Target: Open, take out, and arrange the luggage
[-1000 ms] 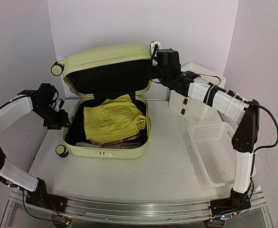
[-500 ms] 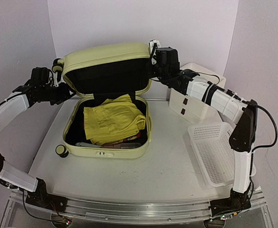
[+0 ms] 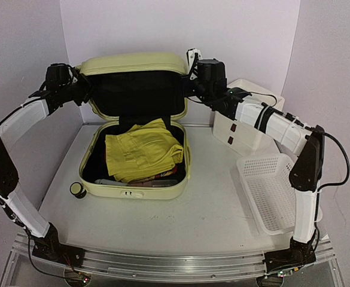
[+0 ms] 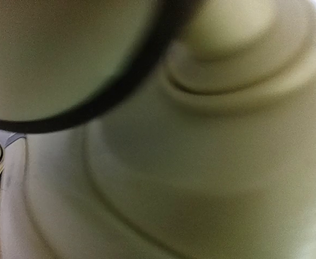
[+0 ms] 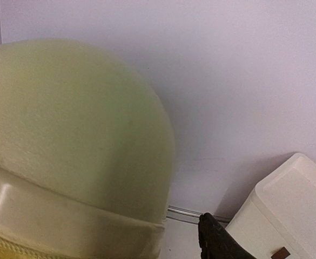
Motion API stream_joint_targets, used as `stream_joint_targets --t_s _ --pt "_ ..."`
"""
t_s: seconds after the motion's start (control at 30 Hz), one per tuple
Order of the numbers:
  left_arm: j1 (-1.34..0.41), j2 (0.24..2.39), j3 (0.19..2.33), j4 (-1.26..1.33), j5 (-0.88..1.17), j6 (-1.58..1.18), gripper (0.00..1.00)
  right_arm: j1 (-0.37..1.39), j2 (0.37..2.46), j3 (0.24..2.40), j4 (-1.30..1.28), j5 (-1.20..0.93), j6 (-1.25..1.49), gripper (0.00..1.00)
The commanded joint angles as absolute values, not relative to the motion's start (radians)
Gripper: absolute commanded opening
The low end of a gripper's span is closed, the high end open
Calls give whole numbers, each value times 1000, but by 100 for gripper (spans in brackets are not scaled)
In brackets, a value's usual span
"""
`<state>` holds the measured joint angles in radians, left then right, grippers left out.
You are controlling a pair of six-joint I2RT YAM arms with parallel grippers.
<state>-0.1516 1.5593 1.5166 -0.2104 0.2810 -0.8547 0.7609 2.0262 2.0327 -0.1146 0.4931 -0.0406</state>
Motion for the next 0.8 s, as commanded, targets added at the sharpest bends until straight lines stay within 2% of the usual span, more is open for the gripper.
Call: stream_joint_targets --t_s 0.0,0.1,0.17,0.4,0.47,0.53,0.77 --pt "-158 1649 1671 -69 231 -1091 45 713 1951 1994 -40 426 58 67" --pt "-160 1744 1743 -21 204 -1170 46 667 1954 1973 -43 346 125 83" --pt "-161 1804 1793 42 199 -1208 47 617 1976 1994 -55 273 191 88" --pt "-160 2057 2121 60 210 -1207 49 471 2165 2249 -174 48 374 97" --pt "-161 2105 2169 60 243 -1205 48 457 2179 2253 -188 23 385 98" --pt "-161 2108 2148 59 263 -1202 48 456 2153 2201 -185 14 372 98" --pt "-164 1898 1816 60 342 -1055 49 455 1985 1943 -146 -51 331 98"
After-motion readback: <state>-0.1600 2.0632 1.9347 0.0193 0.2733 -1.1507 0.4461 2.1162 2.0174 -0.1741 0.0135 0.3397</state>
